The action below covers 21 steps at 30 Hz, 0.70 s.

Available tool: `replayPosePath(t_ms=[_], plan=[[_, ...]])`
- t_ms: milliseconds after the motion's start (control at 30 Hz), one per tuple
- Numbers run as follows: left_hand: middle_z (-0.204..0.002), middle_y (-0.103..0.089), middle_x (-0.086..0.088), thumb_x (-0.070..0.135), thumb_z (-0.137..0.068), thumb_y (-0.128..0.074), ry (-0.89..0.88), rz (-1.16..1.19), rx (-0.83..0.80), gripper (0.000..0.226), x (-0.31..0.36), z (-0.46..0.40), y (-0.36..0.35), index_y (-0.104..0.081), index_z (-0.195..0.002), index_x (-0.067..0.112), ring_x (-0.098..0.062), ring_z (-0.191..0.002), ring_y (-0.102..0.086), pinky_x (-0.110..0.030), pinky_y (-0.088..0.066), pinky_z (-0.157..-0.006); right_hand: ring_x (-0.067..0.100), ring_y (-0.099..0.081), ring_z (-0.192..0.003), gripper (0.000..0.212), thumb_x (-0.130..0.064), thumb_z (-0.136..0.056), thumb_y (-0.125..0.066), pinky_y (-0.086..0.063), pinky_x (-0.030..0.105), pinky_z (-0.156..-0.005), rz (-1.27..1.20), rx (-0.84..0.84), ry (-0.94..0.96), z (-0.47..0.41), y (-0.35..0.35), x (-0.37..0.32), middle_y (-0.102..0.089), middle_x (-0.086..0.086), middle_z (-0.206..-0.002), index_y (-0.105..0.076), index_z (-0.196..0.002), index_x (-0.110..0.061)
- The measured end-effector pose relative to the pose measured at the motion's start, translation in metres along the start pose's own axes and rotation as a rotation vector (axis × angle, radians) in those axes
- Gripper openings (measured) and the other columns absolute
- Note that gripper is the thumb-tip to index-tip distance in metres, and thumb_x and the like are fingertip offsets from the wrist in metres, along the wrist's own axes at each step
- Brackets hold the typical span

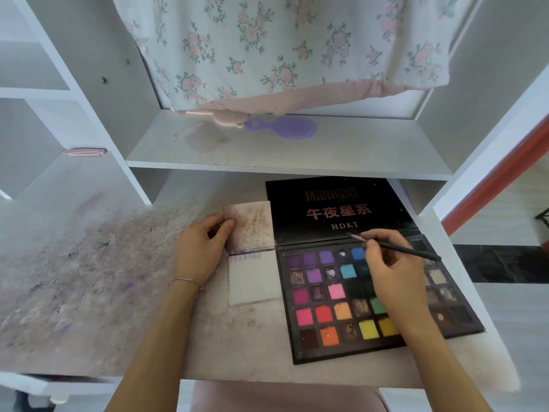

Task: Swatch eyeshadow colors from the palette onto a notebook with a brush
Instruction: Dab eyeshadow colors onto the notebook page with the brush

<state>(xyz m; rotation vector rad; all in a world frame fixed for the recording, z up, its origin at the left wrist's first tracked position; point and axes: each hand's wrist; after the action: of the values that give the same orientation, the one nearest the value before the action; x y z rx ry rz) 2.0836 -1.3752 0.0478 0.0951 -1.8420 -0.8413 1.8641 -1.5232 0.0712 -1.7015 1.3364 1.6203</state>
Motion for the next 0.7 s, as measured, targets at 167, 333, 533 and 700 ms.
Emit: replayPosePath(t_ms=[167, 333, 533, 700], plan=[[-0.099, -0.07, -0.006, 0.029, -0.089, -0.055, 0.019, -0.089, 0.058, 0.026, 0.006, 0.002, -0.006, -0.067, -0.107, 0.014, -0.012, -0.079, -0.054, -0.017, -0.035, -0.062, -0.004, -0.061, -0.079, 0.023, -0.009, -0.089, -0.051, -0.047, 0.007, -0.05, 0.069, 0.165, -0.051, 0.0, 0.032, 0.015, -0.06, -0.012, -0.083, -0.049, -0.084, -0.032], [-0.099, -0.069, -0.01, 0.027, -0.09, -0.054, 0.001, -0.114, 0.083, 0.027, 0.008, 0.006, -0.01, -0.066, -0.108, 0.012, -0.016, -0.081, -0.055, -0.023, -0.036, -0.068, -0.012, -0.055, -0.069, 0.009, -0.006, -0.087, -0.052, -0.04, 0.0, -0.05, 0.188, 0.3, -0.036, -0.003, 0.052, 0.029, -0.057, -0.007, -0.076, -0.053, -0.089, -0.015], [-0.092, -0.069, -0.01, 0.026, -0.09, -0.054, -0.004, -0.099, 0.063, 0.025, 0.006, 0.006, -0.011, -0.067, -0.105, 0.011, -0.017, -0.079, -0.056, -0.026, -0.039, -0.069, -0.001, -0.054, -0.073, 0.01, -0.008, -0.089, -0.052, -0.042, 0.006, -0.049, 0.259, 0.26, -0.051, -0.003, 0.051, 0.032, -0.056, -0.006, -0.078, -0.051, -0.09, -0.018], [-0.092, -0.069, -0.011, 0.026, -0.09, -0.054, -0.002, -0.103, 0.059, 0.026, 0.006, 0.006, -0.011, -0.067, -0.104, 0.008, -0.018, -0.078, -0.055, -0.027, -0.041, -0.07, 0.004, -0.053, -0.07, 0.013, -0.005, -0.087, -0.053, -0.041, 0.015, -0.06, 0.305, 0.235, -0.087, -0.004, 0.049, 0.03, -0.058, 0.003, -0.081, -0.051, -0.088, -0.018]])
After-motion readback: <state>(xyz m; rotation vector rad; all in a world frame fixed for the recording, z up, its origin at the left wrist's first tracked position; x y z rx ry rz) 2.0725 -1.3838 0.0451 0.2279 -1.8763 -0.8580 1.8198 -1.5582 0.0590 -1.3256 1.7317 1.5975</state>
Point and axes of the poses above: each hand's wrist, its own z-axis away from the middle knuckle, its own y-axis out of the back of the hand, x = y × z
